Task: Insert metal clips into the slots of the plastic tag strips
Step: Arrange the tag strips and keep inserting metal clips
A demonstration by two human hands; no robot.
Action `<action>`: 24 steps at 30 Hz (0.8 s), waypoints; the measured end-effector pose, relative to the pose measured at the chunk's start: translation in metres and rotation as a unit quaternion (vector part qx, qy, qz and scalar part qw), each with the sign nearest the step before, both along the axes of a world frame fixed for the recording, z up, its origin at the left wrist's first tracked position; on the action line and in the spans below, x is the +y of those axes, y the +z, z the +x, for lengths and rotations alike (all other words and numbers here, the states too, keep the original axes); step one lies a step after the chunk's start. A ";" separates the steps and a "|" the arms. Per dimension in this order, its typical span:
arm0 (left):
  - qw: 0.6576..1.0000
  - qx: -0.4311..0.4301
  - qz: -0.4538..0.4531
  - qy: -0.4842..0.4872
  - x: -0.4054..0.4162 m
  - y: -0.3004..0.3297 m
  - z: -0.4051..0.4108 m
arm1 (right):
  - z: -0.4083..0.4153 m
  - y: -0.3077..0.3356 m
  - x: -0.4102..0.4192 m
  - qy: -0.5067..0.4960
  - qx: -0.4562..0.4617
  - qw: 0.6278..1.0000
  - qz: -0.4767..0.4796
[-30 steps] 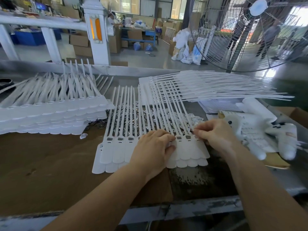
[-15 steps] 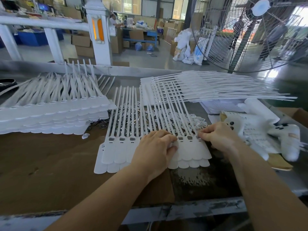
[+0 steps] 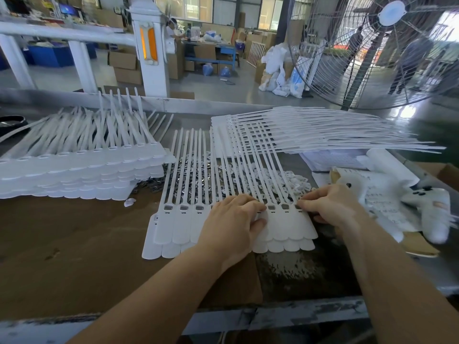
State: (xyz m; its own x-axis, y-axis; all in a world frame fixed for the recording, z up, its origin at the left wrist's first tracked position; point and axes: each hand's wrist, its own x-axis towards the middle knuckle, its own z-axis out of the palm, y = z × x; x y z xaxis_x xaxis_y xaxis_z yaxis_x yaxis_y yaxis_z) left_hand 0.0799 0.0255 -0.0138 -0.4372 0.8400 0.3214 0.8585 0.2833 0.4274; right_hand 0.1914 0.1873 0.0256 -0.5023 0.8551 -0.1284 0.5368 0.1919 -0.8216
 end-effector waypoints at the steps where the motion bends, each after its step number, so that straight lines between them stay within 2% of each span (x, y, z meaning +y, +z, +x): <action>1: 1.000 0.000 0.001 0.000 0.000 0.000 0.000 | -0.001 0.000 0.000 0.003 0.002 1.000 0.000; 7: 1.000 -0.019 0.001 -0.001 -0.001 0.001 0.000 | -0.007 -0.005 0.001 -0.008 0.016 0.999 0.030; 12: 0.984 -0.156 0.072 0.049 -0.006 0.014 -0.007 | -0.011 -0.010 0.000 0.014 0.000 0.994 0.113; 14: 0.977 -0.142 0.091 0.130 -0.014 0.020 -0.018 | -0.012 -0.011 0.000 0.026 -0.019 0.991 0.133; 17: 0.965 -0.046 0.038 0.256 -0.029 0.023 -0.038 | -0.013 -0.010 0.000 0.029 -0.034 0.989 0.142; 18: 0.961 -0.040 0.017 0.273 -0.033 0.023 -0.043 | -0.014 -0.010 0.000 0.029 -0.037 0.989 0.143; 21: 0.958 -0.091 -0.025 0.272 -0.039 0.019 -0.050 | -0.016 -0.010 0.000 0.026 -0.052 0.986 0.154; 24: 0.958 -0.086 -0.042 0.270 -0.040 0.015 -0.056 | -0.019 -0.010 -0.001 0.023 -0.076 0.981 0.175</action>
State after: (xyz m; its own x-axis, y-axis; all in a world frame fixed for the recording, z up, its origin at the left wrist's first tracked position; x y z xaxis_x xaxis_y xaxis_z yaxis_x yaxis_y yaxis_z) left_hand 0.0234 -0.0143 0.0008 -0.8553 0.4967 0.1476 0.4968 0.7051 0.5059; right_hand 0.1722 0.1866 0.0158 -0.5391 0.8372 0.0919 0.6329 0.4746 -0.6117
